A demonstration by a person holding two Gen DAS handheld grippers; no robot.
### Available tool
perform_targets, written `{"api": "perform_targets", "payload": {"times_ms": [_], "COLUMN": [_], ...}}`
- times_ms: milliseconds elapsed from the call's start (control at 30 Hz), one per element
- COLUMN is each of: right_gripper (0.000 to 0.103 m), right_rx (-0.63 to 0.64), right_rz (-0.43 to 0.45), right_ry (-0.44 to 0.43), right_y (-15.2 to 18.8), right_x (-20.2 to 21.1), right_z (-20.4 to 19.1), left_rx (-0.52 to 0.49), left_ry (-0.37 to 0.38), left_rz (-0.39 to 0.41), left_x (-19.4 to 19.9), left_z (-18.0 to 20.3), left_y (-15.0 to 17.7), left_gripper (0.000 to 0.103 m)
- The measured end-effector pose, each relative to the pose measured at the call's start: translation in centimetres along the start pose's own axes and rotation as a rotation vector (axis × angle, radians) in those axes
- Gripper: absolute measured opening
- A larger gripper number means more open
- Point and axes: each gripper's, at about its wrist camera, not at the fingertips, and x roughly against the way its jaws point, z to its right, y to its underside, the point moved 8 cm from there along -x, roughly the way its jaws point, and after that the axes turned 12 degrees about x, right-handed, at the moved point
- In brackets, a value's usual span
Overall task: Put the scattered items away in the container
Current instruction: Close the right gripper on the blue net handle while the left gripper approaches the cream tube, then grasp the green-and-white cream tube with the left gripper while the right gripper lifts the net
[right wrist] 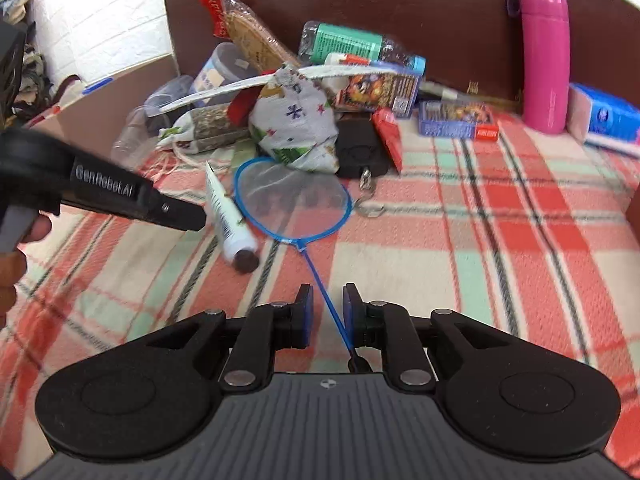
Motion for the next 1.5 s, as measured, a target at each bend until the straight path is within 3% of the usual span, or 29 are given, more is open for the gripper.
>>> {"api": "perform_targets", "payload": {"times_ms": [67,133,200,333,367,400,467,633,700,800,867,900,933,1033,1067,1267,1333,1400,1500], "right_gripper": [0.024,0.027,0.031,0.037,0.039,0.041,0.044,0.044,0.038,0.019,0.011,0.009,0.009,0.009,0.009,0.009,0.009,0.009,0.009], "right_rx": [0.009,0.027,0.041,0.059,0.064,0.069,0.077,0.086,0.092,0.072,0.065,0.060,0.055,0.066,0.077,0.119,0.120,0.120,0.121], "right_rz": [-0.012,-0.019,-0.023,-0.022,-0.019,-0.016,-0.008,0.023,-0.002,-0.034,-0.044,-0.046,-0.049,-0.049,-0.051,-0.078,-0.081,-0.083,-0.087], "right_ry": [-0.030,-0.066,-0.101,-0.088,-0.079,-0.069,-0.052,-0.029,-0.027,-0.050,-0.056,-0.055,-0.054,-0.063,-0.065,-0.102,-0.095,-0.088,-0.076], "right_y": [0.5,0.9,1.4,1.5,1.4,1.2,0.9,0.3,0.6,0.9,1.1,1.2,1.3,1.5,1.5,2.1,2.0,1.8,1.6], "right_x": [0.6,1.3,2.1,3.6,4.0,4.4,5.1,6.3,5.6,4.3,3.7,3.5,3.4,3.3,3.3,4.1,3.8,3.5,3.1], "right_z": [-0.9,-2.1,-3.3,-3.8,-3.7,-3.7,-3.5,-2.8,-2.4,-1.9,-1.8,-1.7,-1.6,-1.8,-2.0,-2.7,-2.7,-2.7,-2.6], "left_rx": [0.038,0.078,0.114,0.115,0.103,0.090,0.064,0.041,0.032,0.025,0.023,0.018,0.015,0.038,0.046,0.075,0.114,0.152,0.203], "left_ry": [-0.004,0.003,0.008,0.029,0.040,0.050,0.061,0.090,0.085,0.069,0.064,0.055,0.046,0.059,0.072,0.071,0.056,0.039,0.006], "left_rz": [-0.022,-0.027,-0.022,-0.001,0.006,0.012,0.021,-0.030,-0.036,-0.032,-0.029,-0.027,-0.027,-0.033,-0.031,-0.005,0.002,0.010,0.009], "left_x": [0.2,0.6,1.0,1.9,2.0,2.1,1.7,-0.7,-1.6,-2.4,-2.6,-2.7,-2.8,-2.7,-2.4,0.1,0.9,1.7,2.0], "left_z": [-1.4,-2.2,-2.9,-2.4,-1.9,-1.4,-0.2,1.8,2.3,2.5,2.6,2.5,2.4,2.0,2.0,1.0,-0.1,-1.2,-3.1], "left_y": [0.5,0.7,0.6,-0.2,-0.5,-0.8,-1.5,-1.8,-1.9,-2.1,-2.3,-2.3,-2.4,-2.2,-2.1,-1.0,-0.7,-0.4,-0.1], "left_gripper": [0.007,0.028,0.029,0.029,0.033,0.045,0.052,0.053,0.053,0.053,0.049,0.041,0.018,0.008,0.000,0.001,0.031,0.048,0.051]}}
